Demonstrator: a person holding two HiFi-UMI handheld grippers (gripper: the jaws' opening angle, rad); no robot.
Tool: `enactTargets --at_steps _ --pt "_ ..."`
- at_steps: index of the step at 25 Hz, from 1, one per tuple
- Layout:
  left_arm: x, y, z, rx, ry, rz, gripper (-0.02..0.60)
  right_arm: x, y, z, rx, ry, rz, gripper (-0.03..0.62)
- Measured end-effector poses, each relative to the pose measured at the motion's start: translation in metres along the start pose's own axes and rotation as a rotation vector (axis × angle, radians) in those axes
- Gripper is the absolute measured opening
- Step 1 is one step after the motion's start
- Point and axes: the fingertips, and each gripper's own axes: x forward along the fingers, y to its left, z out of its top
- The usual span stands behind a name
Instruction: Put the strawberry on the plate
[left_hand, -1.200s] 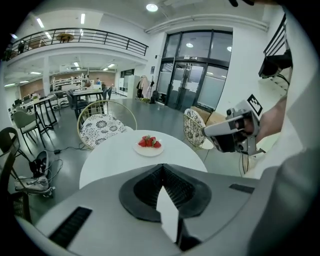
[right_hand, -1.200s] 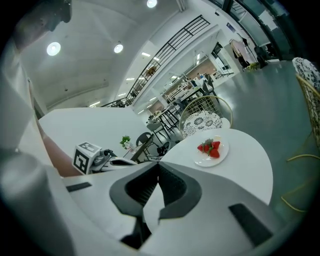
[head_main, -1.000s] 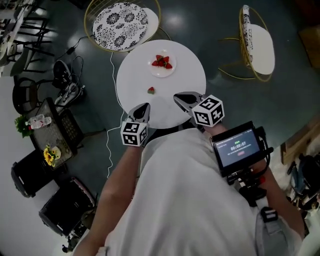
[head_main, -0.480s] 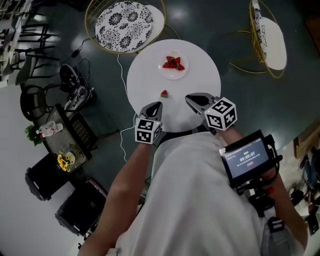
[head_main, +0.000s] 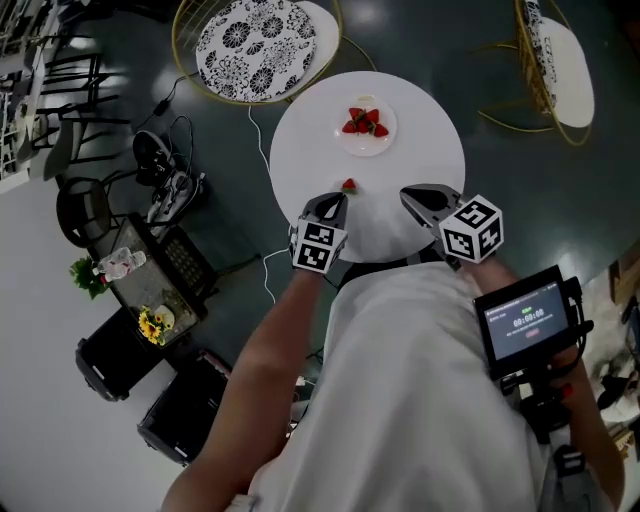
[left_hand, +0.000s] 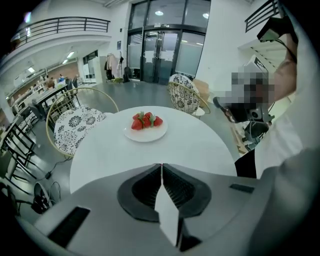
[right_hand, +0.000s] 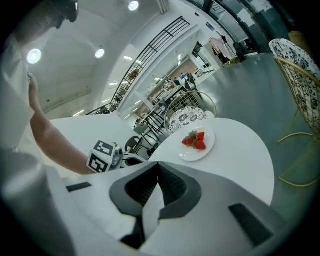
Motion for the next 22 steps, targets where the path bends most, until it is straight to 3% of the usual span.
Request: enactTargets --at_steps 10,11,15,19,22 --pt "0.012 0.002 -0.008 0.124 0.067 -0.049 0.012 0.001 0.001 -0.009 0.031 -0.011 -0.004 0.008" --pt "0.013 0.002 -0.009 0.135 0.075 -0.05 0.046 0.001 0.001 -0.011 0.034 -0.013 -0.006 0.008" --pt "0.022 0.004 -0.015 0.196 0.121 -0.07 0.055 -0.002 -0.004 -0.016 0.051 -0.028 -0.022 0.008" --pt "0.033 0.008 -0.015 0.305 0.177 -0.094 0.088 -0.008 -0.013 -0.02 0.072 -0.047 -0.046 0.008" --pt "0.04 0.01 -0.015 0.452 0.225 -0.112 0.115 -0.01 -0.016 -0.023 0.086 -0.057 -0.06 0.008"
